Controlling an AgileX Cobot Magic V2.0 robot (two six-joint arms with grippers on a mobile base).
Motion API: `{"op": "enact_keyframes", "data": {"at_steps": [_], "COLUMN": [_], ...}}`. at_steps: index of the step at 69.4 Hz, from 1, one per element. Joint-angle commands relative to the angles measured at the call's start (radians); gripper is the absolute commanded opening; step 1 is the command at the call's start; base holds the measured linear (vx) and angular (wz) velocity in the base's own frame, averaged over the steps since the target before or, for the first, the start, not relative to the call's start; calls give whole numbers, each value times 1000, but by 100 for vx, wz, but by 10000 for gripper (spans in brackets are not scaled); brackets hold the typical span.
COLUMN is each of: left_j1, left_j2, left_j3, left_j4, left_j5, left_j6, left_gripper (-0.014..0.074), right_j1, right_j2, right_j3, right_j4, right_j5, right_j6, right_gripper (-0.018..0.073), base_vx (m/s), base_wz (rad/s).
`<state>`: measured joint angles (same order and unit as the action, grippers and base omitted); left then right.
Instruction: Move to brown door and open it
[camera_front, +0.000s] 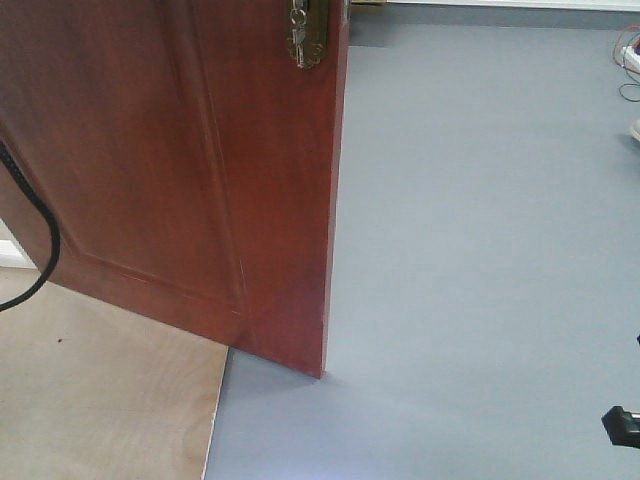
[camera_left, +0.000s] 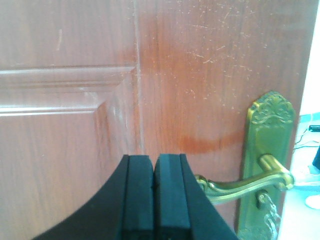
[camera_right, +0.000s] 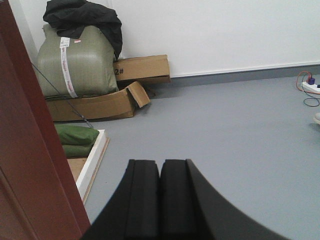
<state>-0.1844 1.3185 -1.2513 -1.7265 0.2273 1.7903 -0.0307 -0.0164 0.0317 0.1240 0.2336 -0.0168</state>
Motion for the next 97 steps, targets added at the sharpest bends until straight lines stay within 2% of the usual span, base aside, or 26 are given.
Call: {"op": "enact_keyframes", "data": {"at_steps": [1,97], "left_j1": [-8,-8], "left_j2": [-28,-27], "left_j3": [-28,-28], "left_j4": [-105,-105], "left_j5": [21,21], "left_j6": [0,0], "left_gripper": [11,11], "right_j1": [0,0], "right_j2": [-9,-9], "right_j3": [2,2], "right_j4": [-5,-5], "right_j5": [-79,-79], "right_j6": [-9,-9], "right_gripper": [0,0], "base_vx": [1,14], "base_wz": [-2,-1]}}
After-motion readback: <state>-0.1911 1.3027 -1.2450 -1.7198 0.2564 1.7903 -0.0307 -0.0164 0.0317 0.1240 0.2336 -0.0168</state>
